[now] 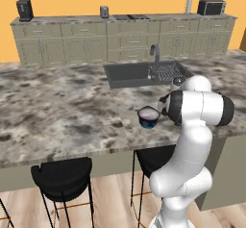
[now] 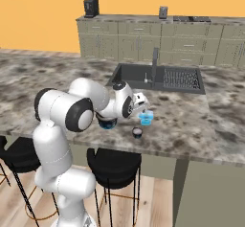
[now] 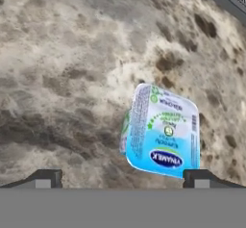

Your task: Stack the yogurt containers by placing the smaller containers on top of the larger containers.

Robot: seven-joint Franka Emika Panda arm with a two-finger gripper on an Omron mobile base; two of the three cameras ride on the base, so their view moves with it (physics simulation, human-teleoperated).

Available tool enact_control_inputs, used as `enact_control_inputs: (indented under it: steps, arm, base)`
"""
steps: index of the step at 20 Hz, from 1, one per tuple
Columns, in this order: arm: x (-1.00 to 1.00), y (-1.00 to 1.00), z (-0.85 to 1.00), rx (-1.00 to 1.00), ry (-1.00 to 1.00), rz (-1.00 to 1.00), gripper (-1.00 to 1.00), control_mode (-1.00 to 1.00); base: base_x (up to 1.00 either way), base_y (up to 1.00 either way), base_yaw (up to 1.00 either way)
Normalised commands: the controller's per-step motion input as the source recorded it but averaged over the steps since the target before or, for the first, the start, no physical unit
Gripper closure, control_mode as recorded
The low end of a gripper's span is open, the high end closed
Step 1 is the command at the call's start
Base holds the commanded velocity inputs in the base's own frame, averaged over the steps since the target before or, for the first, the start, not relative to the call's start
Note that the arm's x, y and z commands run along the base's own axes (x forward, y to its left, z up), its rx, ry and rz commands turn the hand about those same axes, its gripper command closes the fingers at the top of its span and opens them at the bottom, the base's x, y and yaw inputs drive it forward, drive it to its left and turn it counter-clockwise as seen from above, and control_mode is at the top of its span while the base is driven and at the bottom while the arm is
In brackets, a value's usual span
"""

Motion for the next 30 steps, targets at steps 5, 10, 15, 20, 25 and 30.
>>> enact_control_inputs:
  steps: [5, 10, 15, 20, 25, 30]
  arm:
    - [0.37, -0.09, -0.22, 0.00, 0.00, 0.00, -1.00, -1.00]
    - [0.39, -0.13, -0.21, 0.00, 0.00, 0.00, -1.00, -1.00]
    - [0.37, -0.14, -0.22, 0.00, 0.00, 0.00, -1.00, -1.00]
    - [0.31, -0.08, -0.18, 0.00, 0.00, 0.00, -1.00, -1.00]
    - [0.18, 0.00, -0.12, 0.00, 0.00, 0.00, 1.00, -1.00]
    - [0.10, 0.00, -0.05, 0.00, 0.00, 0.00, 1.00, -1.00]
  base:
    - [0.00, 0.00, 0.00]
    - [0.00, 0.00, 0.00]
    - [0.00, 0.00, 0.00]
    - [0.00, 0.00, 0.00]
    - [0.00, 0.00, 0.00]
    - [0.00, 0.00, 0.00]
